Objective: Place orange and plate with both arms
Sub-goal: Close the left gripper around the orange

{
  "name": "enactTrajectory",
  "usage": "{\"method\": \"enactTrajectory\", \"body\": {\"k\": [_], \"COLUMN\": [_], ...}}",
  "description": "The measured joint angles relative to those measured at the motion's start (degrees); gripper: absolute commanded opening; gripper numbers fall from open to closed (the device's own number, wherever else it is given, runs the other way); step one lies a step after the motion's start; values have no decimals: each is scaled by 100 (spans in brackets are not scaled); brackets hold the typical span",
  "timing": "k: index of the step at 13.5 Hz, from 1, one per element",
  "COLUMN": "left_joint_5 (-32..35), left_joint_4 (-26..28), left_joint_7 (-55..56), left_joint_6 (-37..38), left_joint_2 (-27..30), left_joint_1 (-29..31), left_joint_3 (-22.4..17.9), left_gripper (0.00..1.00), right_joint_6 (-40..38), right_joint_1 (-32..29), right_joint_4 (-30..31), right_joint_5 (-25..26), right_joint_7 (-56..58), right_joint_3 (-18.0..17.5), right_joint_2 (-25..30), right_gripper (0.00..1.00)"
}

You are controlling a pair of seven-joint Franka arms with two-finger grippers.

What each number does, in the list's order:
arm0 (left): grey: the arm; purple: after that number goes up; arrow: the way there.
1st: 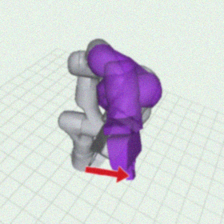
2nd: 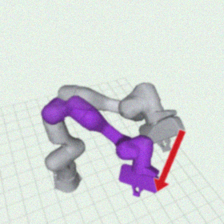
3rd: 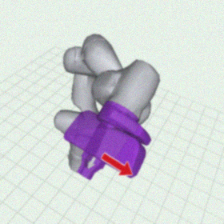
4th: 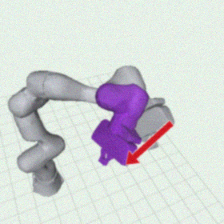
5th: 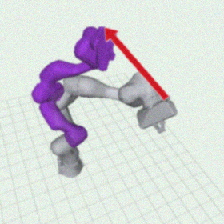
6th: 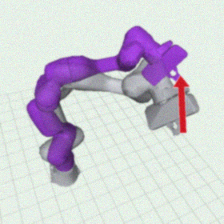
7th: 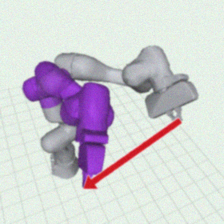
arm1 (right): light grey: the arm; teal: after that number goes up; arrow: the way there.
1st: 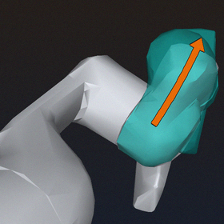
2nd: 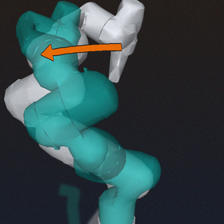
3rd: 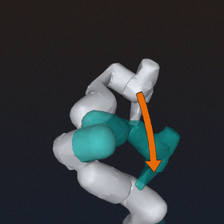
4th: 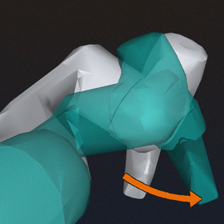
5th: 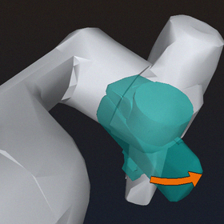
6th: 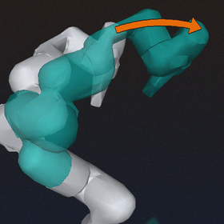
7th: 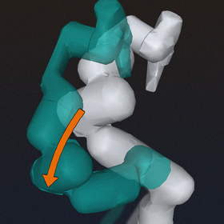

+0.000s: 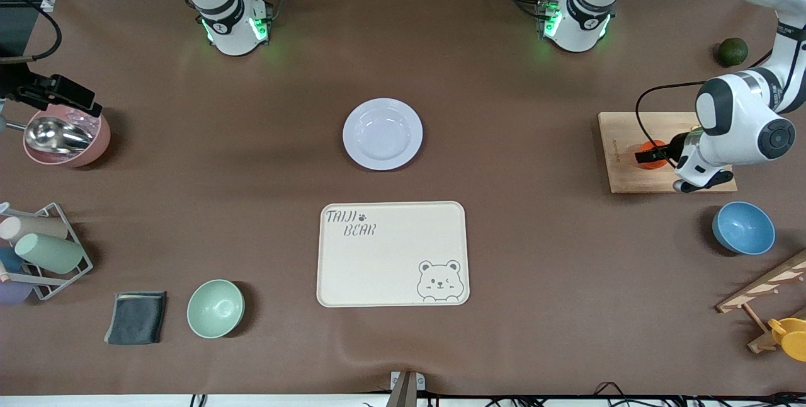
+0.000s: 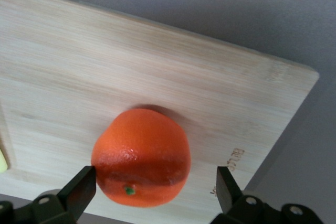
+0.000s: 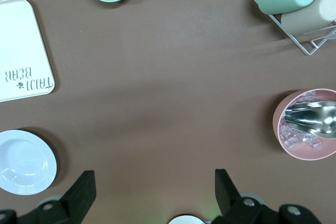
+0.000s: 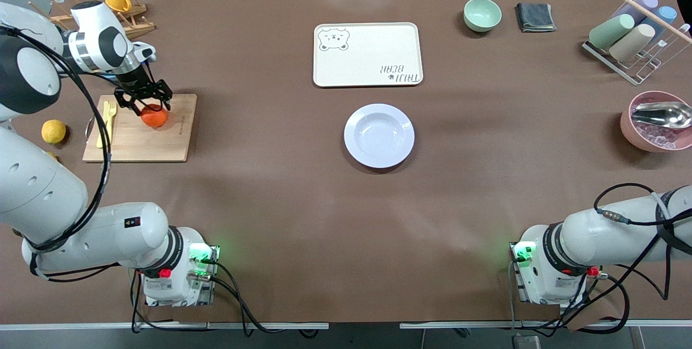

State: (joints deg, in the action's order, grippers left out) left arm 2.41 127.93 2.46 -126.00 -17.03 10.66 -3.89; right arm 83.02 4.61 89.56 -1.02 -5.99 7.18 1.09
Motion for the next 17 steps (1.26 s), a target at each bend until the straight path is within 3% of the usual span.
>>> {"method": "enactTrajectory", "body": {"k": [16,17], "left_joint_5": [5,5], "left_joint_4": [-40,-41], "left_joint_7": [-7,-7], "left_joint_6": [-205,-207], "left_joint_2": [-253,-269], "left_joint_1": [45,48], "left_joint_3": [-35,-35], "left_gripper": [100,95], "right_joint_6": [0,0], "right_joint_1": [0,0], "right_joint_4": [0,0], "right_joint_5": [0,0], "right_joint_7": [0,0], "right_joint_3": [0,0], "right_joint_2": [0,0], "right_gripper": [100,100]}}
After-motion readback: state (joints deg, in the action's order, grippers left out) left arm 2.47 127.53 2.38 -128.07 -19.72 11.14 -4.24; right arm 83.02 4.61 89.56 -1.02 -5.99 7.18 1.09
